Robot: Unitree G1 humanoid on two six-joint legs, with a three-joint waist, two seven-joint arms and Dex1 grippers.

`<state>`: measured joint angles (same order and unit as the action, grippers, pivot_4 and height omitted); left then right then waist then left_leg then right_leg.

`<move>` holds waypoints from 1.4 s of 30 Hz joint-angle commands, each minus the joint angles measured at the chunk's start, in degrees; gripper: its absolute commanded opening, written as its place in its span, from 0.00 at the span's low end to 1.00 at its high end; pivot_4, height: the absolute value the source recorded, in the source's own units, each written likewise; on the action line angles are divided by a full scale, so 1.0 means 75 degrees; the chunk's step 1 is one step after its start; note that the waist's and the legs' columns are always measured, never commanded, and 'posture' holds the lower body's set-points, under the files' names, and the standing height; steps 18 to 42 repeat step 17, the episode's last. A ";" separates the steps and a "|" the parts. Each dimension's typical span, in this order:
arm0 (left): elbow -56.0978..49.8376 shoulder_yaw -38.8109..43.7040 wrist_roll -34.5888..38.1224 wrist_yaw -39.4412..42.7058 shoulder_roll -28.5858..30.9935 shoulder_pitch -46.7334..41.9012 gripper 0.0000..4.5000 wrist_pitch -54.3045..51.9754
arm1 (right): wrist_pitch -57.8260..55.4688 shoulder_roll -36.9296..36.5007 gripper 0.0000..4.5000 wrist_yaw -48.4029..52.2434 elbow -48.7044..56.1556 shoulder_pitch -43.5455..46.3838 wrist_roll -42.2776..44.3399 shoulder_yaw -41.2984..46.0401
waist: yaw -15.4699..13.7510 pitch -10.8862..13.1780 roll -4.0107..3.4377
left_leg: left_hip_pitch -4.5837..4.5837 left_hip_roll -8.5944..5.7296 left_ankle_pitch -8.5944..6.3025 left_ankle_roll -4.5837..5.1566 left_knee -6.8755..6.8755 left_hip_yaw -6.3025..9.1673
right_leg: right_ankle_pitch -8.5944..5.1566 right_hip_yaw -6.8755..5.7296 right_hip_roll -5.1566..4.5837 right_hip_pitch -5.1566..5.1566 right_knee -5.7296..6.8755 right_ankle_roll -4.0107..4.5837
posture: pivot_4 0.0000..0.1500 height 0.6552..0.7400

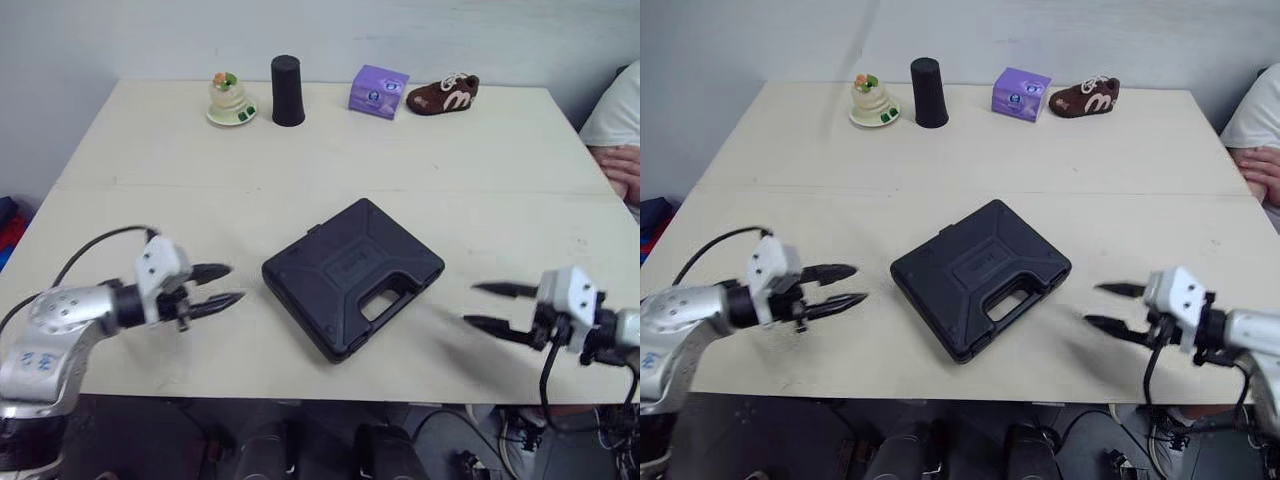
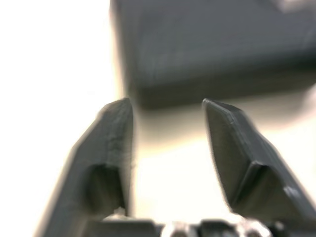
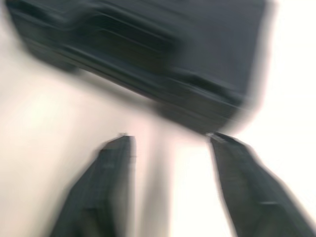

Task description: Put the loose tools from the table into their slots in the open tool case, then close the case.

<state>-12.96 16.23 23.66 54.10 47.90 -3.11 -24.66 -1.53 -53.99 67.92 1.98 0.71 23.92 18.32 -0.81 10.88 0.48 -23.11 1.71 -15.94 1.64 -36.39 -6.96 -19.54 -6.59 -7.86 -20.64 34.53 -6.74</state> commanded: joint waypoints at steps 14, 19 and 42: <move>0.2612 0.1103 -0.1316 -0.1163 0.0101 -0.0169 0.98 0.2646 | 0.2452 -0.0525 1.00 -0.0134 -0.3960 0.2951 -0.1277 -0.0169 | 0.0050 0.0057 0.0007 | -0.0014 -0.0004 0.0028 -0.0025 0.0020 -0.0052 | 0.0001 -0.0055 -0.0068 -0.0074 0.0112 0.0007 | 1.00 1.00; 0.2607 0.1094 -0.1242 -0.1194 0.0011 -0.0185 0.98 0.2696 | 0.2486 -0.0433 1.00 -0.0265 -0.4045 0.3128 -0.1262 -0.0199 | 0.0103 0.0058 0.0008 | -0.0014 -0.0013 0.0032 -0.0011 0.0019 -0.0087 | 0.0001 -0.0082 -0.0076 -0.0095 0.0136 0.0007 | 1.00 1.00; 0.2607 0.1094 -0.1242 -0.1194 0.0011 -0.0185 0.98 0.2696 | 0.2486 -0.0433 1.00 -0.0265 -0.4045 0.3128 -0.1262 -0.0199 | 0.0103 0.0058 0.0008 | -0.0014 -0.0013 0.0032 -0.0011 0.0019 -0.0087 | 0.0001 -0.0082 -0.0076 -0.0095 0.0136 0.0007 | 1.00 1.00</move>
